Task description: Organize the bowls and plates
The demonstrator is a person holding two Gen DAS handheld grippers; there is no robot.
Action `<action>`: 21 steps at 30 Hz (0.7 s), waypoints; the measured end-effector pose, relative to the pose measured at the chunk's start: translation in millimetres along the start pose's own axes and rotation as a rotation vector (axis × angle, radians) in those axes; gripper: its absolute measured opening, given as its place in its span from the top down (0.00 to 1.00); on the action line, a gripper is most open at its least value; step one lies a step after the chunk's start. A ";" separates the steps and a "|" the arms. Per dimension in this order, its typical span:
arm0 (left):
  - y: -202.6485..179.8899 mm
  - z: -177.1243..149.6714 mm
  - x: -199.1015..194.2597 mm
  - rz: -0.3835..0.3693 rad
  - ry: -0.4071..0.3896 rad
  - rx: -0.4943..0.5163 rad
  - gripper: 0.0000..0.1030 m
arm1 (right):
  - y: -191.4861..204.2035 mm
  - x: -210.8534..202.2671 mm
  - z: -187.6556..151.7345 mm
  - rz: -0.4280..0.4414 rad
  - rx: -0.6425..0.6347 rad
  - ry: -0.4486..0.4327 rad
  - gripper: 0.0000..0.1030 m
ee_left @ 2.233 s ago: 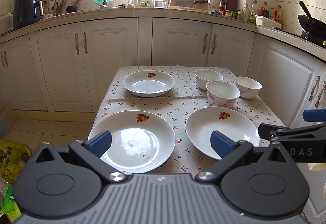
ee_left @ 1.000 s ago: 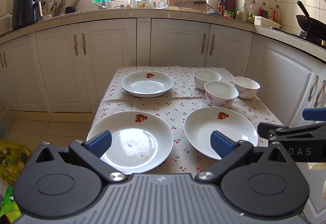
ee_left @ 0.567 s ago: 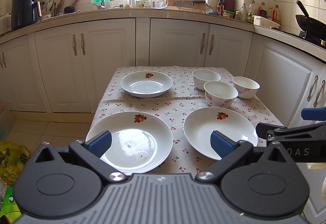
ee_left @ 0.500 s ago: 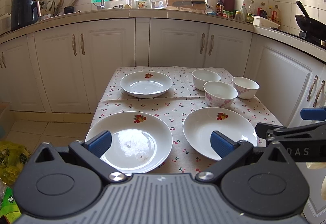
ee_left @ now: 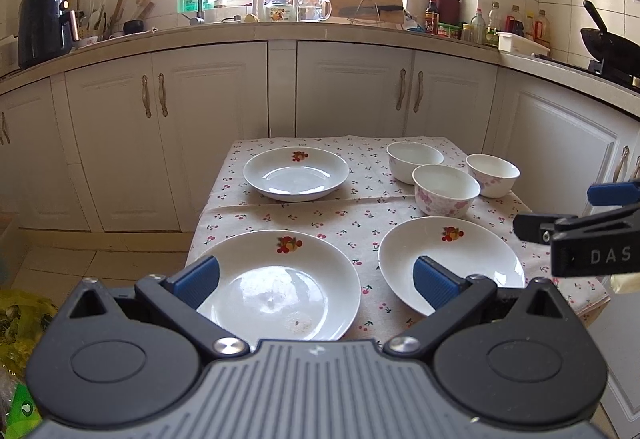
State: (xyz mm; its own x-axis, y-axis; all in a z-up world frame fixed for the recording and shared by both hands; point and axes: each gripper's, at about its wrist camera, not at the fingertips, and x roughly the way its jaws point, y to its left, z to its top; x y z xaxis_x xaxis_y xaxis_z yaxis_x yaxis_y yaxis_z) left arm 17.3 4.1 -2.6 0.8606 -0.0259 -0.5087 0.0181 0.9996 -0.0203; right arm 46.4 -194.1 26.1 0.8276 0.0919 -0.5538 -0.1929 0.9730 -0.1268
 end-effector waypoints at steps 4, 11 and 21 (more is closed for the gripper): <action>12.0 -5.7 8.7 0.003 0.013 0.023 0.01 | -5.8 3.7 9.7 0.047 0.010 -0.050 0.00; 36.0 -25.5 28.5 0.027 0.084 0.051 0.01 | -4.9 19.5 27.2 0.135 0.012 -0.096 0.00; 63.1 -66.4 61.0 -0.027 0.236 0.027 0.01 | 14.5 54.6 31.2 0.152 -0.031 -0.025 0.00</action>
State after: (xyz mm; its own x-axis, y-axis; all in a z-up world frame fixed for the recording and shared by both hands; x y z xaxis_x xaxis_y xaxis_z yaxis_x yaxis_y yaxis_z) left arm 37.2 65.1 -92.1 0.7165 -0.0506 -0.6957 0.0561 0.9983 -0.0148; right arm 105.2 -168.3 19.7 0.8001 0.2433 -0.5483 -0.3330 0.9404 -0.0685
